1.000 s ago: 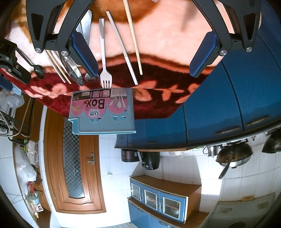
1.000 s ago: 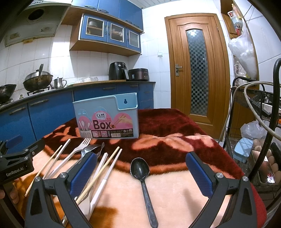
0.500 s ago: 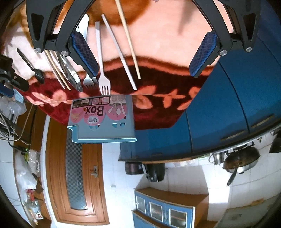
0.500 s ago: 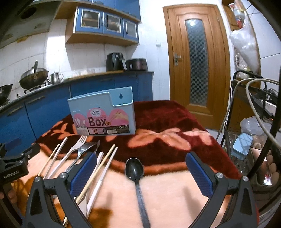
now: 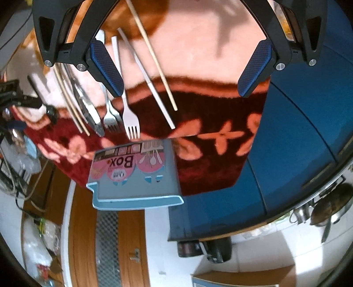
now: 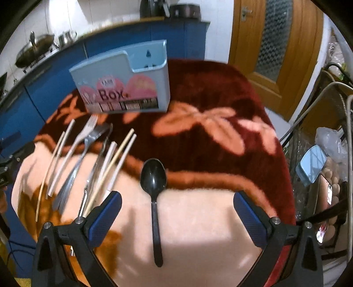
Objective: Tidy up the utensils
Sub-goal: 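Grasp a wooden chopstick with the left tool while the right tool grasps the black spoon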
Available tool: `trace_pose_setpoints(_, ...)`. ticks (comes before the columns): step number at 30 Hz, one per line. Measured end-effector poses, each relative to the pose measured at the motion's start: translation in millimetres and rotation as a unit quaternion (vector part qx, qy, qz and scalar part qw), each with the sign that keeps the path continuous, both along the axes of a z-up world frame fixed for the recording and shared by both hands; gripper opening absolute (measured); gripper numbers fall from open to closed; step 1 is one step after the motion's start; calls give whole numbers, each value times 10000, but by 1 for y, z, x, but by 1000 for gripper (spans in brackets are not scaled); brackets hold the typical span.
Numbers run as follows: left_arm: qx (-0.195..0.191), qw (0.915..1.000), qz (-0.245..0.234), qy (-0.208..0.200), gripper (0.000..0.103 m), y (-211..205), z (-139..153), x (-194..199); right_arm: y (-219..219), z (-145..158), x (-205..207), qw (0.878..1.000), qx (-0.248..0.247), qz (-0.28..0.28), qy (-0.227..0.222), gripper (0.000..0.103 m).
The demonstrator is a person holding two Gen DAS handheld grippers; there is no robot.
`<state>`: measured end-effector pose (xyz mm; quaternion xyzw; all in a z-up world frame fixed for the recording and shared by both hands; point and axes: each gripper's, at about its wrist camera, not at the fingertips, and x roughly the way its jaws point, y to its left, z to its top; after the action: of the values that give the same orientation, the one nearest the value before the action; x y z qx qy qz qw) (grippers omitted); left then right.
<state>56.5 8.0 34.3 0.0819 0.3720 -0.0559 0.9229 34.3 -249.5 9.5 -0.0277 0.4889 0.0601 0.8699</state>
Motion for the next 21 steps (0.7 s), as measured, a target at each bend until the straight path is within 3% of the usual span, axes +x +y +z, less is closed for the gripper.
trace_pose_setpoints(3,121,9995,-97,278,82,-1,-7,3,4,0,12,9991,-311,107,265,92)
trace_pose_setpoints(8,-498,9931,-88,1061,54,10,-23,14,8,-3,23,9957,-281,391,794,78)
trace_pose_setpoints(12,-635,9882,-63,1393,45,14,-34,20,11,-10,33,9918,-354,478,1135,65)
trace_pose_setpoints(21,-692,9747,-64,2122,39,21,-43,39,15,-8,43,9885,-355,591,1342,54)
